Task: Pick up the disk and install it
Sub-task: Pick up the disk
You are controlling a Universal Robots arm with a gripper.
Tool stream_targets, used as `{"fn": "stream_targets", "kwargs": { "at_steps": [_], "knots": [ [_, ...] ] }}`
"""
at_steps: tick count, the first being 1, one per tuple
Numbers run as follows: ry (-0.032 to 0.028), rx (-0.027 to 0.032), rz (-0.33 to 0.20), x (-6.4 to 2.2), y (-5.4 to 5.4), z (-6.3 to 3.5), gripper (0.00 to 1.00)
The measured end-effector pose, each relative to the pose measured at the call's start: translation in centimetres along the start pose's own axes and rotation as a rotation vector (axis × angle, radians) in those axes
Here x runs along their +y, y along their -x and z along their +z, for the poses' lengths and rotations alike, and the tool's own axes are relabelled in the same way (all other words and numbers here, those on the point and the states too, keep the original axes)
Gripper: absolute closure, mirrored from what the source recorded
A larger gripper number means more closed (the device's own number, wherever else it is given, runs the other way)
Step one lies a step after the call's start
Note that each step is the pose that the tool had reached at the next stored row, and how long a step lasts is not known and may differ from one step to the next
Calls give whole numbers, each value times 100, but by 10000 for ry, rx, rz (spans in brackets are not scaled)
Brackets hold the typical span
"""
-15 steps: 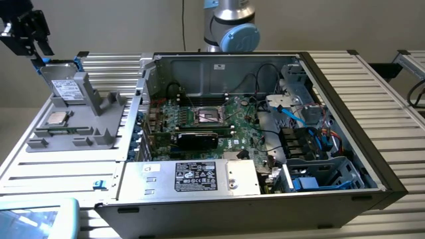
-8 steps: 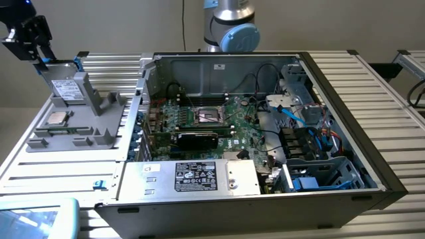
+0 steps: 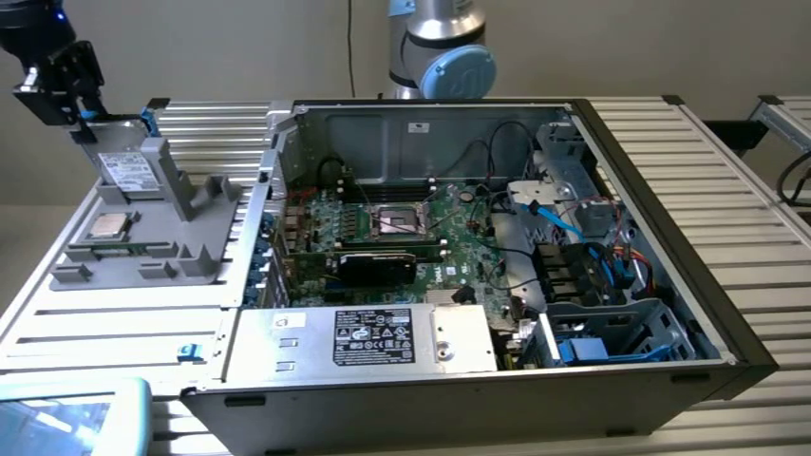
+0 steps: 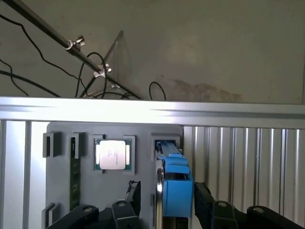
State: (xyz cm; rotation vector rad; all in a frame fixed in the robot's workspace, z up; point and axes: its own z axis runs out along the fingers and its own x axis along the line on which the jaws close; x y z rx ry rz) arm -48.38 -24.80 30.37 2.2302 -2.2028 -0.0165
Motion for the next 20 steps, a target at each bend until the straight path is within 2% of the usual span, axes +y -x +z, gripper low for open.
{"fn": "stream_targets", "kwargs": {
  "at_steps": [9, 16, 20],
  "knots": [
    [83, 21, -58, -7, 11, 134, 43],
    [88, 21, -67, -9, 46, 193, 43],
    [90, 21, -69, -9, 45, 194, 43]
  ]
}}
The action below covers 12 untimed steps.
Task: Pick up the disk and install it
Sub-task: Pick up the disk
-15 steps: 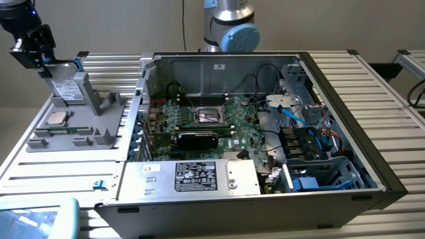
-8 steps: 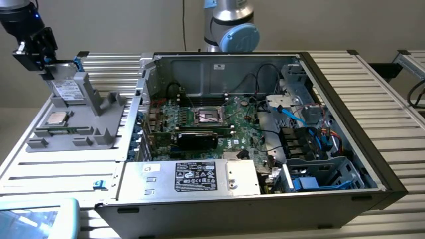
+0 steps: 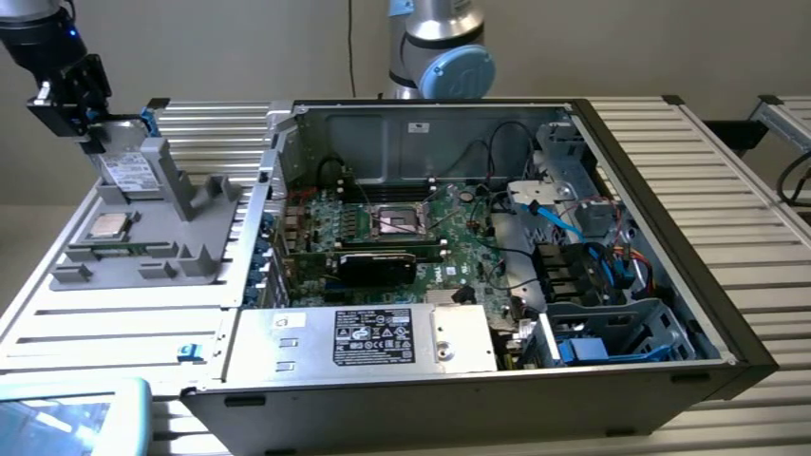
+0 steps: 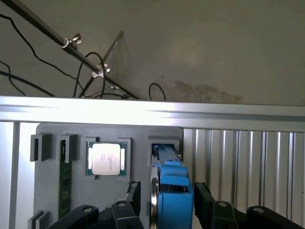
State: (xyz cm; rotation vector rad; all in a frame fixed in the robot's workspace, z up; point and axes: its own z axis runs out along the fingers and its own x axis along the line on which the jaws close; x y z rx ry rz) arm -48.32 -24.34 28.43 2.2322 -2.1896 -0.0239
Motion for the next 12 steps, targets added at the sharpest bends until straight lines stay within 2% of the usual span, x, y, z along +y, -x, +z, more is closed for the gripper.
{"fn": "stream_targets", "kwargs": {
  "at_steps": [6, 10, 12],
  "knots": [
    [-2, 29, 70, -1, 15, 6, 43],
    [1, 190, 95, 0, 26, 16, 43],
    [1, 225, 97, 1, 34, 20, 43]
  ]
}}
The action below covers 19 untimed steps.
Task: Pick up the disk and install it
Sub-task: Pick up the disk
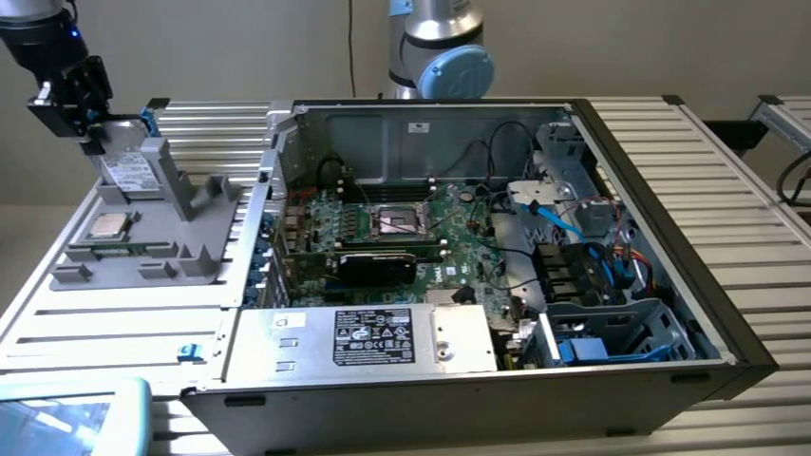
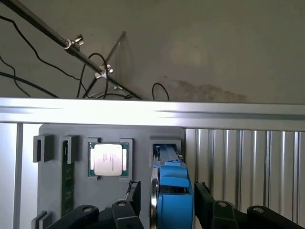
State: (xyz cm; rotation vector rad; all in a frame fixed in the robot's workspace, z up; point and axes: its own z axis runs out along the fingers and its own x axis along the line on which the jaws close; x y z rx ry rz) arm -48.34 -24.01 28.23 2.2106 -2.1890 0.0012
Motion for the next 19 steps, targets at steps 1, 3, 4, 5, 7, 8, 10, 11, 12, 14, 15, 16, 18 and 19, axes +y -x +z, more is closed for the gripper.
{"fn": "stream_targets", "kwargs": {
  "at_steps": [1, 3, 4, 5, 7, 8, 10, 11, 12, 14, 15, 16, 18, 19],
  "knots": [
    [1, 1, -1, 0, 1, 1, 43],
    [-9, 1, -1, 3, 2, 9, 43],
    [-19, 1, 1, 6, 3, 12, 43],
    [-35, 1, 1, 10, 3, 16, 43],
    [-74, 1, 3, 17, 3, 20, 43],
    [-95, 1, 3, 20, 3, 22, 43],
    [-137, -4, 5, 26, 3, 24, 43],
    [-154, -8, 5, 28, 3, 26, 43],
    [-165, -12, 5, 29, 3, 26, 43],
    [-169, -15, 5, 30, 4, 27, 43],
    [-170, -15, 6, 30, 4, 27, 43],
    [-172, -16, 6, 30, 4, 28, 43],
    [-172, -16, 5, 30, 4, 28, 43],
    [-171, -16, 5, 30, 4, 28, 43]
  ]
}}
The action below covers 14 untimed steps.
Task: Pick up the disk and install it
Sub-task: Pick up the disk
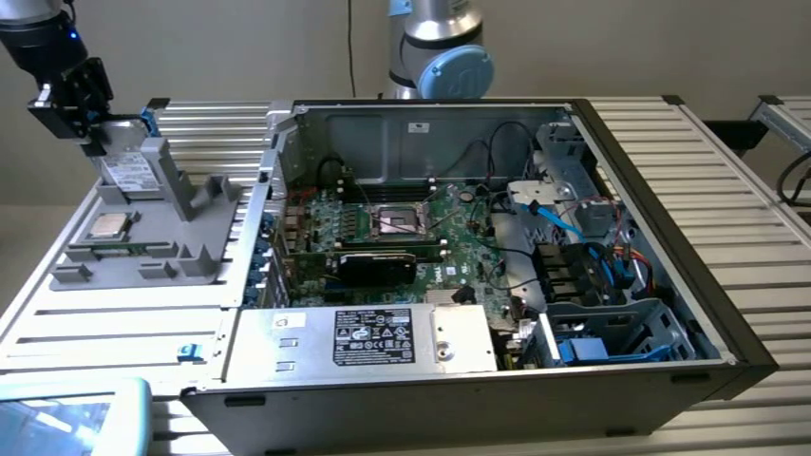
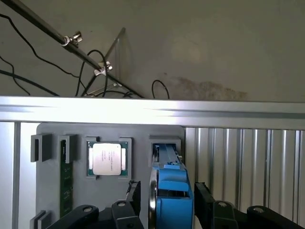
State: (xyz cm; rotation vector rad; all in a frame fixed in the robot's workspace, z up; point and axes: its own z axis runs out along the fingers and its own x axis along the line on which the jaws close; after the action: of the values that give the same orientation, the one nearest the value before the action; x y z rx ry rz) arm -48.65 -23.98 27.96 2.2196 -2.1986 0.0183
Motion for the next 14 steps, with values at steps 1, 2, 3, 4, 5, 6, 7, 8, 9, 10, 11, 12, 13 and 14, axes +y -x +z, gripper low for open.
{"fn": "stream_targets", "kwargs": {
  "at_steps": [1, 2, 3, 4, 5, 6, 7, 8, 9, 10, 11, 12, 13, 14],
  "knots": [
    [0, 0, -3, 0, 0, 0, 43],
    [0, 0, -3, 0, 0, 0, 43],
    [0, 0, -3, 0, 0, 1, 43],
    [-1, 0, -3, 0, 0, 1, 43],
    [-8, -1, -1, 0, 0, 3, 43],
    [-28, 0, 5, 1, 0, 4, 43],
    [-55, 0, 9, 1, 1, 5, 43],
    [-69, -2, 11, 2, 1, 5, 43],
    [-71, -11, 12, 2, 1, 8, 43],
    [-70, -13, 14, 3, 2, 9, 43],
    [-71, -15, 15, 3, 2, 13, 43],
    [-71, -17, 16, 3, 2, 16, 43],
    [-71, -21, 15, 3, 2, 21, 43],
    [-71, -25, 15, 3, 5, 23, 43]
  ]
}}
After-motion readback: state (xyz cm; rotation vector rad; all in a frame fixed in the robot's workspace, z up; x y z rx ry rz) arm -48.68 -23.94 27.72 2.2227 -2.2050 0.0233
